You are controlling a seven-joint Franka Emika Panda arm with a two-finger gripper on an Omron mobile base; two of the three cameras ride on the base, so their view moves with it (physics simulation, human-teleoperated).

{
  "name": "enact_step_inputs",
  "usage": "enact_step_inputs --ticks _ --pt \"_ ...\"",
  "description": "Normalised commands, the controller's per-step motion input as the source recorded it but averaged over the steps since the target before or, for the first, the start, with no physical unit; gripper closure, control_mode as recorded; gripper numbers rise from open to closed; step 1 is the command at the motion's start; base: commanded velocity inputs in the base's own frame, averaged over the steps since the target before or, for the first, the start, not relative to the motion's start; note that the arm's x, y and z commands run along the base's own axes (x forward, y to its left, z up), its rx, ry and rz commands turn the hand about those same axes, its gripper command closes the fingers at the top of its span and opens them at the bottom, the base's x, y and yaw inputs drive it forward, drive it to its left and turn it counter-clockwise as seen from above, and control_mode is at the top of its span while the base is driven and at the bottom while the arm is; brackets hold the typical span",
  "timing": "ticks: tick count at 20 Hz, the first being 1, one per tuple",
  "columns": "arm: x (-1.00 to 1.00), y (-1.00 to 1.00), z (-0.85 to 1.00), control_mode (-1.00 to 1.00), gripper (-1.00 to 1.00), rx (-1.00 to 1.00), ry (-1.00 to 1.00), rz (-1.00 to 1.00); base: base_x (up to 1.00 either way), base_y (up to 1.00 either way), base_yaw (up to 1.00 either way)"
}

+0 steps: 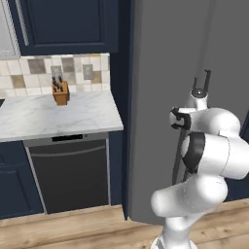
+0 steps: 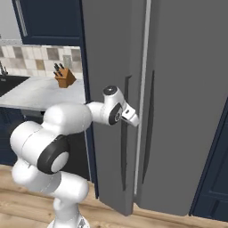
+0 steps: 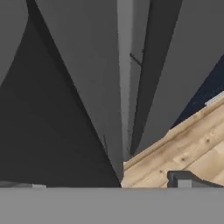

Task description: Take the bottled waters from the counter and place them in the freezer to freeze. Close the freezer door after placing the bottles.

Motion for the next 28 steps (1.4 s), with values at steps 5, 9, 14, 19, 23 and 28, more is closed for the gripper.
enact_step_inputs --ticks 5,9,14,19,23,28 --pt "0.72 -0.17 0.00 -1.00 -1.00 0.00 0.00 0.08 0.00 0.00 0.00" --pt "0.70 0.00 0.00 -1.00 -1.00 0.00 0.00 0.00 0.00 0.00 0.00" --pt "0.83 0.00 0.00 -1.00 -1.00 0.00 -0.09 0.00 0.00 0.00 0.00" --pt "0.69 -0.01 0.00 -1.00 -1.00 0.00 -0.13 0.00 0.00 0.00 0.00" --pt "0.49 -0.01 0.00 -1.00 -1.00 0.00 -0.23 0.00 0.00 0.00 0.00" --pt "0.26 0.00 0.00 -1.00 -1.00 0.00 -0.27 0.00 0.00 0.00 0.00"
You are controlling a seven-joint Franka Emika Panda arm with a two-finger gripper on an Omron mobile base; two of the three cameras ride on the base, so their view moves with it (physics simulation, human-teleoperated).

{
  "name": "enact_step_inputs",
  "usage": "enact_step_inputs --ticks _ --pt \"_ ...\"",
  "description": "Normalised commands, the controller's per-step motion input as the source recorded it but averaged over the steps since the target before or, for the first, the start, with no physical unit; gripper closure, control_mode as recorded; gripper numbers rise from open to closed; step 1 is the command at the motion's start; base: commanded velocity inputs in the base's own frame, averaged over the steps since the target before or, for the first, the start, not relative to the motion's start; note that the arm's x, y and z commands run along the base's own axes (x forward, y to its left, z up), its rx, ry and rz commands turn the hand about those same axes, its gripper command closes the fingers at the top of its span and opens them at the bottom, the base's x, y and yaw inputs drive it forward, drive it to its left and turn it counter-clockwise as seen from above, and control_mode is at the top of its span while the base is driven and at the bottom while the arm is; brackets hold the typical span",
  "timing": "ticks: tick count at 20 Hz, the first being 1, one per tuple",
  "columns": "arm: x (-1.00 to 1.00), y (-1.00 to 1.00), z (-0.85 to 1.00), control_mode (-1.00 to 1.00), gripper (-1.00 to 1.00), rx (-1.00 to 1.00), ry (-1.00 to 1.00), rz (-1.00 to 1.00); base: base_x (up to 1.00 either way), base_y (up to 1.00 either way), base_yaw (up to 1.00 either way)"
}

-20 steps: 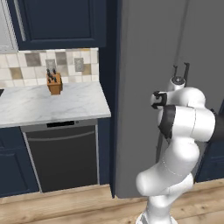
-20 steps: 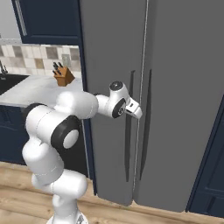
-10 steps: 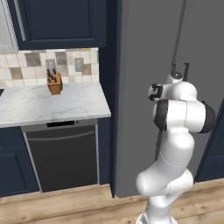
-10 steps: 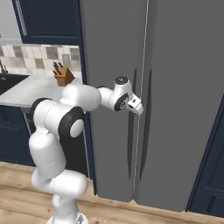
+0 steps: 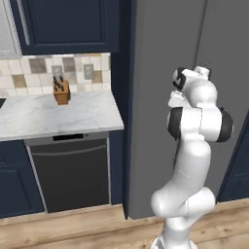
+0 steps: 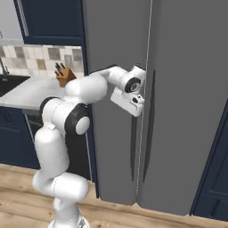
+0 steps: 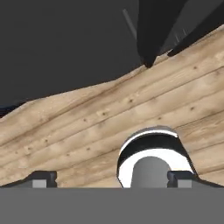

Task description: Take the bottled waters from the counter and place them in the freezer to freeze. Close the freezer door after placing the bottles.

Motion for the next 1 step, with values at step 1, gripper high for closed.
enact_step_inputs --ticks 1 --pt "-0.05 0.00 0.00 -1.00 -1.00 0.00 -0.37 0.02 0.00 0.00 0.00"
